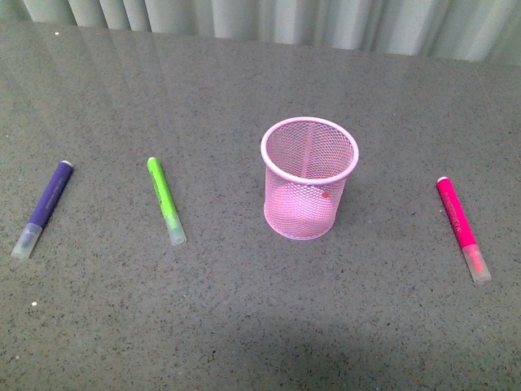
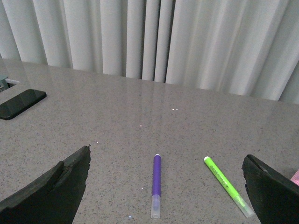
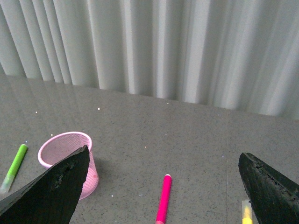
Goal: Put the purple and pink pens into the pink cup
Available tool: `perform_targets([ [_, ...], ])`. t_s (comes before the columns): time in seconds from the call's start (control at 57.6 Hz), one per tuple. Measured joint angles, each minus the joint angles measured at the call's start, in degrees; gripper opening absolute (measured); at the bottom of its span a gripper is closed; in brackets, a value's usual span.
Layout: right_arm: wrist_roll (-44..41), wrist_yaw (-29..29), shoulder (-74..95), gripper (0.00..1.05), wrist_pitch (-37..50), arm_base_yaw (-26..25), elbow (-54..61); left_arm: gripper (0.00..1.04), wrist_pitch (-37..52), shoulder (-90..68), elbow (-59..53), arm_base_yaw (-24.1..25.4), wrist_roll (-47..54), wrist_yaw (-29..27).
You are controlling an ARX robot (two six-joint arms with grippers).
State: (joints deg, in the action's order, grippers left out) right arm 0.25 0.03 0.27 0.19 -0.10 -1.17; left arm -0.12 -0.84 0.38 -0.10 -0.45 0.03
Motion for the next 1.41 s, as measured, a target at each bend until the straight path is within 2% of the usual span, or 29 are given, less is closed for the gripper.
perform_targets([
  [0.503,0.0,0.0,0.0,0.97,0.0,0.0,0.0,0.97,0.0,0.0,0.0,0.0,0.0,0.0],
  [0.555,0.0,0.0,0.0,0.97,0.0,0.0,0.0,0.97,-5.8,-2.7,2.2,1.3,-1.0,4.7],
  [0.625,0.0,-0.1,0.0,0.97,0.0,0.0,0.0,0.97,-21.7,-14.9,11.0,4.0,-3.1,13.9],
  [0.677,0.0,-0.2,0.0,0.97,0.0,0.0,0.0,0.97,-27.3,-21.9,15.3,5.3,-3.3,17.6],
  [0.816,0.0,0.0,0.0,0.97,0.0,0.0,0.0,0.97,-29.3,-37.6,26.6,8.2,-2.6,21.2],
  [0.989,0.0,0.0,0.0,0.97,0.0,0.0,0.0,0.97,-22.1,-59.7,45.8,9.3,-1.3,20.7],
  [1.093,0.0,0.0,0.0,0.97,0.0,0.0,0.0,0.97,-19.3,-72.9,54.9,8.3,-2.5,14.8],
  [1.284,0.0,0.0,0.0,0.97,0.0,0.0,0.0,0.97,-17.0,-85.0,59.6,5.2,-2.6,9.8],
  [1.406,0.0,0.0,0.0,0.97,0.0,0.0,0.0,0.97,-15.8,-90.3,59.7,3.5,-2.5,8.6],
])
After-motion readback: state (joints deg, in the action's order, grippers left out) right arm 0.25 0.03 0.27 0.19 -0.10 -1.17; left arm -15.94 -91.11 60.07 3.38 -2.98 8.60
